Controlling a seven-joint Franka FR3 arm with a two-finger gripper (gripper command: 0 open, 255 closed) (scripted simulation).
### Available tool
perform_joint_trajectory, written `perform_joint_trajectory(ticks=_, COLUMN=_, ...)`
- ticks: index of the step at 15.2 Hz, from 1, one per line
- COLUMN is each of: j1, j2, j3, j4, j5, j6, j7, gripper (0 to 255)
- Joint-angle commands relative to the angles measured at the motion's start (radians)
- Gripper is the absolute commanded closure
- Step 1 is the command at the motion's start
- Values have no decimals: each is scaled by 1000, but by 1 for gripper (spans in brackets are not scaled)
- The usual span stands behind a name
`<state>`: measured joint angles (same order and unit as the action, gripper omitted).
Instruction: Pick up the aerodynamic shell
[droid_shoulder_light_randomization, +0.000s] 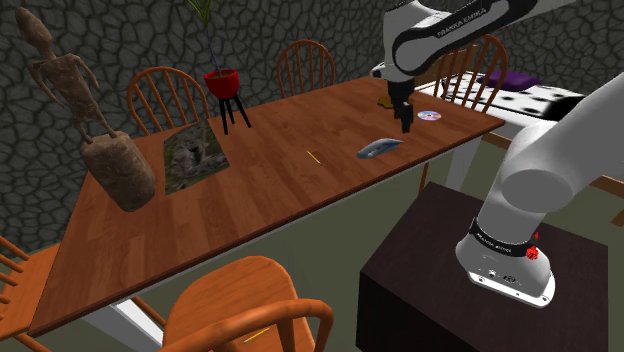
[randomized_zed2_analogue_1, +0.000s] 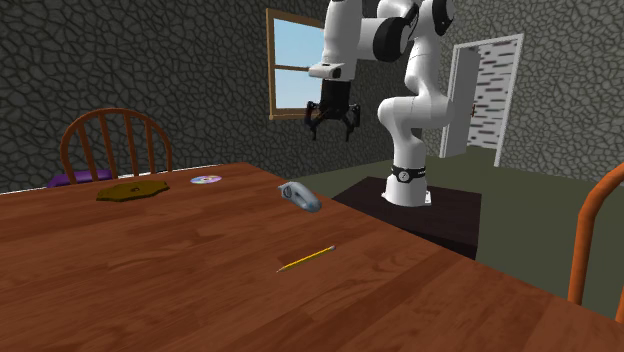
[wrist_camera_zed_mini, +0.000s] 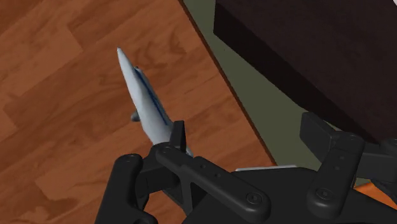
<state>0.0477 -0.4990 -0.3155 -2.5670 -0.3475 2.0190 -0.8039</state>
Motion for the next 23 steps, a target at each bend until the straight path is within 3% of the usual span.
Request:
perform_joint_trajectory(ticks=1, j1=14, j2=78, j3=-46, j4=10, j5=-13, j6=90, j7=-93, gripper=0)
perform_joint_trajectory(ticks=6, j1=58, j2=280, j3=-139, j4=60, j5=15, j6=282, j7=-325, gripper=0)
perform_joint_trajectory(ticks=10, j1=91, j2=458, j3=-183, j4=124, j5=109, j6=418, j7=-543, gripper=0)
perform_joint_trajectory(ticks=20, j1=86, j2=554, j3=-181, j4=100, j5=152, j6=532, j7=-565, gripper=0)
perform_joint_trajectory(ticks=21, j1=86, j2=554, j3=-182, j4=99, j5=152, j6=532, j7=-565, gripper=255)
perform_joint_trajectory(ticks=23, j1=86, j2=553, j3=-181, j4=99, j5=152, j6=532, j7=-565, gripper=255)
